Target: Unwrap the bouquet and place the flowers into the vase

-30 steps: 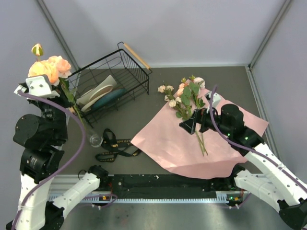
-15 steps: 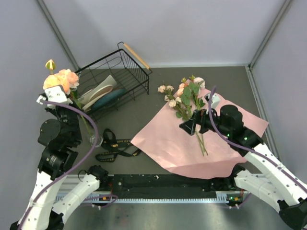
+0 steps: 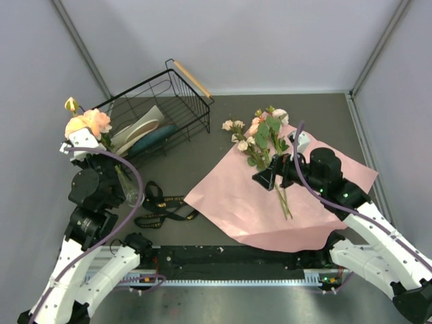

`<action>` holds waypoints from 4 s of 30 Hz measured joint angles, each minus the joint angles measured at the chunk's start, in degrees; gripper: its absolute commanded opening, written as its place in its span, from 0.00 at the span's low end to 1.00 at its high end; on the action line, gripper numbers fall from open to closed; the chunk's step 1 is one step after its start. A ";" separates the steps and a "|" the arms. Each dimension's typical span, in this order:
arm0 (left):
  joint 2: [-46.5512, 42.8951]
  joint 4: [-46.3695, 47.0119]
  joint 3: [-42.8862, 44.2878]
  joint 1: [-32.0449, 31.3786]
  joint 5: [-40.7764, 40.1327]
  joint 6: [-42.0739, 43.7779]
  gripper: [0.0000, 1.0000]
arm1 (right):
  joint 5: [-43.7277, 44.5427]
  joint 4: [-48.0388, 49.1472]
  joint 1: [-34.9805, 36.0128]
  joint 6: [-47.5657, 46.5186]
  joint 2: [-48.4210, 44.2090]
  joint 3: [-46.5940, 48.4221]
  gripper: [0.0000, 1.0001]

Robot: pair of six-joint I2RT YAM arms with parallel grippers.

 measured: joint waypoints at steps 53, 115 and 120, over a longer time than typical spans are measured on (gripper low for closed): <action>10.71 -25.90 11.23 0.00 37.22 -26.03 0.74 | 1.16 -1.68 0.00 0.85 3.80 -0.74 0.99; 15.08 -17.07 5.62 0.00 72.98 -37.07 0.79 | 20.37 1.18 -15.37 -8.66 40.06 4.72 0.00; 15.10 -17.09 5.62 0.00 72.13 -38.14 0.80 | 18.43 2.10 -15.43 -9.94 23.41 4.42 0.00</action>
